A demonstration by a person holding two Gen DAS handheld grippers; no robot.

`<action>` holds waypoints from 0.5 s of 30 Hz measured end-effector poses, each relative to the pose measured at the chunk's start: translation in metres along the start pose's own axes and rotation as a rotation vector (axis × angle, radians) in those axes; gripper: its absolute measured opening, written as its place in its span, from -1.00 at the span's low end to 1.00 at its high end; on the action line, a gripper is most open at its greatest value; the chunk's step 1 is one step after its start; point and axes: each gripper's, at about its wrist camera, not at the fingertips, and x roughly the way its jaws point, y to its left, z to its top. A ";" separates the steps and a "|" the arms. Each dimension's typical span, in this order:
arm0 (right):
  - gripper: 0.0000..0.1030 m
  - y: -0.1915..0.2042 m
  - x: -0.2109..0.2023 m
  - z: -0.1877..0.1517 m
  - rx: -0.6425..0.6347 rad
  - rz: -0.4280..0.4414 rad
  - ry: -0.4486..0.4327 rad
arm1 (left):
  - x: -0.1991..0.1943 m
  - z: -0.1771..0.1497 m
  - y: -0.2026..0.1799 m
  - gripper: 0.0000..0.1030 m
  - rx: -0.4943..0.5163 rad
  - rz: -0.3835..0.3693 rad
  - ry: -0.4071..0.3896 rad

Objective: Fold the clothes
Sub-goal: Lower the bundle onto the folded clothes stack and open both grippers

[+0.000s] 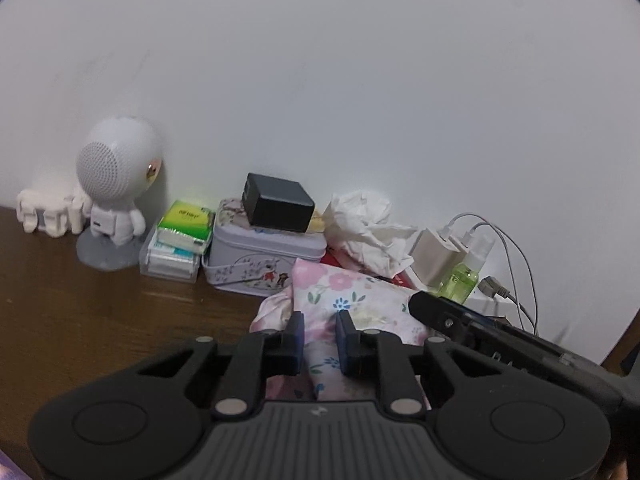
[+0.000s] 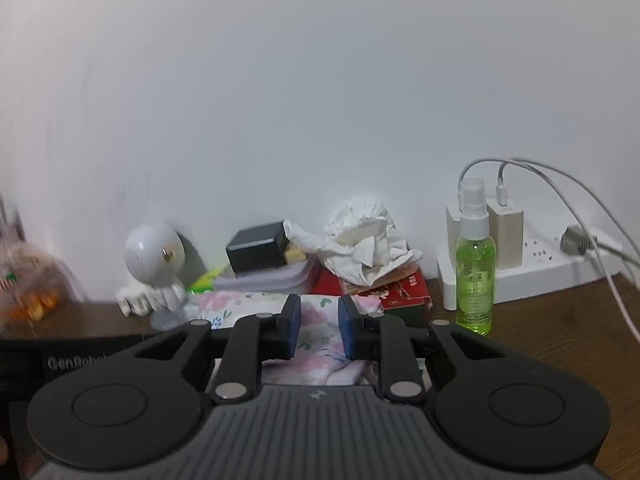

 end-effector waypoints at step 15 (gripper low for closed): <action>-0.35 0.023 -0.063 -0.007 -0.150 0.020 -0.101 | -0.055 -0.009 -0.024 -0.45 0.159 -0.012 -0.132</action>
